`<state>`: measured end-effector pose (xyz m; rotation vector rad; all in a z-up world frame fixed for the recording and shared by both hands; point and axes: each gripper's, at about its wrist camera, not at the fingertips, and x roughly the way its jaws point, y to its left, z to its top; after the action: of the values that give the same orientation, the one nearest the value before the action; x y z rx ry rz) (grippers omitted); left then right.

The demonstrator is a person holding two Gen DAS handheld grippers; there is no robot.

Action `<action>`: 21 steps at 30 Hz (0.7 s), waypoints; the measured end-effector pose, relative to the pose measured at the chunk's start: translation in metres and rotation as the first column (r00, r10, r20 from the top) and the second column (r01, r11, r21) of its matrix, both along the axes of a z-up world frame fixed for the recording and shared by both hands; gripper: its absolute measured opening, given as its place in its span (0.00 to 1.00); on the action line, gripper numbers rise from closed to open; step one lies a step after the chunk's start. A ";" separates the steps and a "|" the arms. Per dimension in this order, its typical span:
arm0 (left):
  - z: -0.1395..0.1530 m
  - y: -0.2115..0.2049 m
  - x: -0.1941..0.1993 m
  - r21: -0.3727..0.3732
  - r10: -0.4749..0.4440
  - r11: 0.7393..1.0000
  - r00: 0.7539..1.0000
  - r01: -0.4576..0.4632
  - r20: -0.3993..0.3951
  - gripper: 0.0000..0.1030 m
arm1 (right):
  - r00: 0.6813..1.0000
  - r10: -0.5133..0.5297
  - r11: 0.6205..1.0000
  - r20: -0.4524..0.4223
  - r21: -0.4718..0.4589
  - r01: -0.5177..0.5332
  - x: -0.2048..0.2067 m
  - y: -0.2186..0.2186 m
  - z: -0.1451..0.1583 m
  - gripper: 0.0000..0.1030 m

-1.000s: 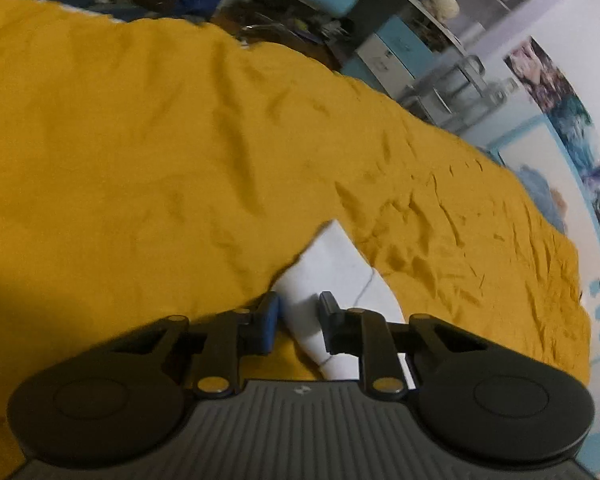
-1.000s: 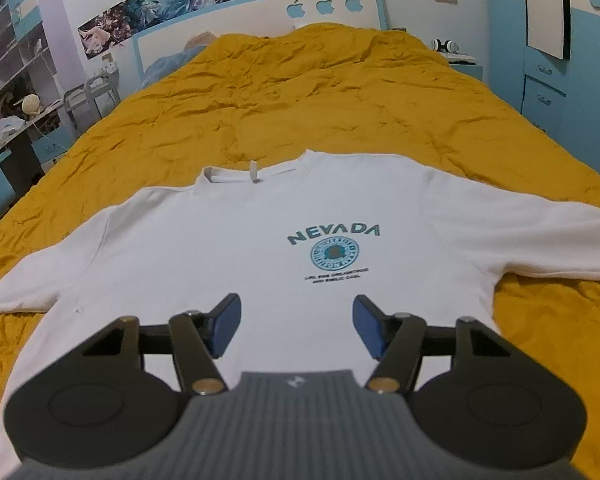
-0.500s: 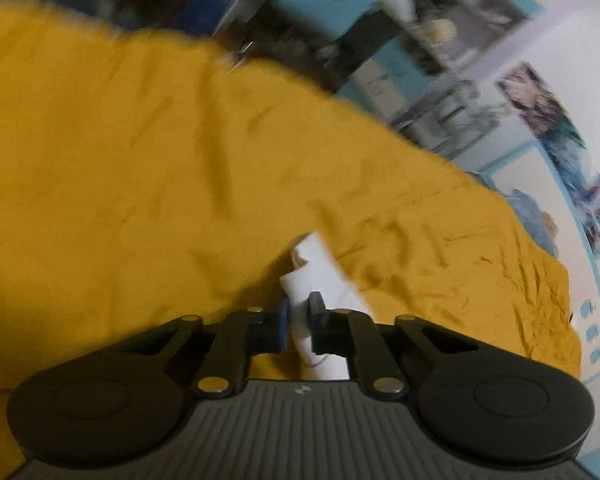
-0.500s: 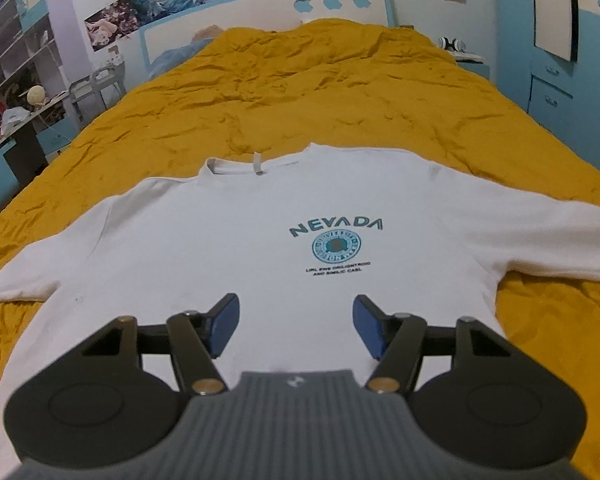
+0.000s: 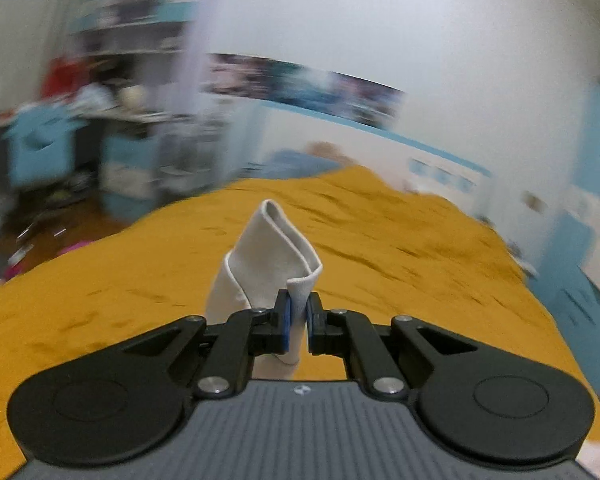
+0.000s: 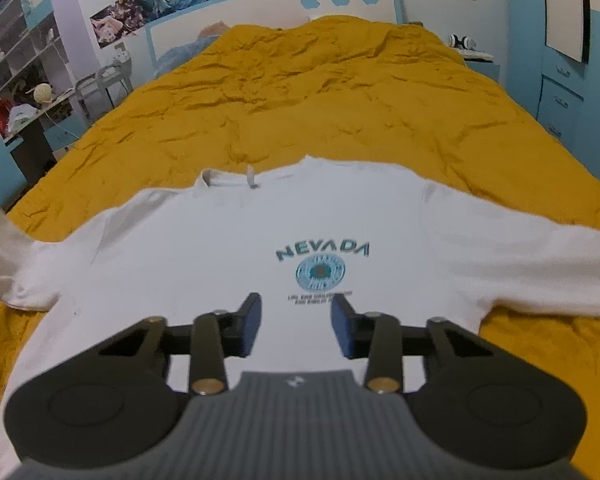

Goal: Fold small clothes

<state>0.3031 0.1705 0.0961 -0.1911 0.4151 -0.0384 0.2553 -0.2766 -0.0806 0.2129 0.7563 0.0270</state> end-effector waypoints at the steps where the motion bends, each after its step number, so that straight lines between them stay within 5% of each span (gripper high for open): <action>1: -0.001 -0.026 0.002 0.019 -0.045 0.999 0.999 0.045 -0.006 0.07 | 1.000 0.005 1.000 0.003 0.002 -0.005 0.001 -0.003 0.002 0.24; 5: -0.026 -0.113 0.007 0.077 -0.201 0.976 0.978 0.205 -0.063 0.07 | 1.000 0.001 1.000 -0.014 0.020 0.000 0.008 -0.016 0.001 0.24; 11: -0.131 -0.211 0.011 0.126 -0.346 0.912 0.897 0.391 -0.277 0.07 | 0.997 -0.022 0.995 -0.071 0.100 0.029 0.007 -0.031 -0.019 0.24; 16: -0.220 -0.236 0.003 0.063 -0.397 0.879 0.800 0.472 -0.451 0.08 | 0.989 -0.030 0.984 -0.145 0.171 0.055 0.007 -0.033 -0.039 0.24; 19: -0.243 -0.237 -0.003 0.018 -0.432 0.862 0.751 0.507 -0.499 0.18 | 0.987 -0.012 0.979 -0.163 0.197 0.045 0.010 -0.028 -0.045 0.24; 21: -0.240 -0.241 -0.008 -0.014 -0.456 0.856 0.740 0.517 -0.494 0.33 | 0.987 0.004 0.973 -0.162 0.226 0.033 0.014 -0.024 -0.046 0.28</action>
<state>0.2947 -0.0701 -0.1443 0.0452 0.9645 -0.4957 0.2694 -0.3007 -0.1271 0.4442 0.9142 0.0839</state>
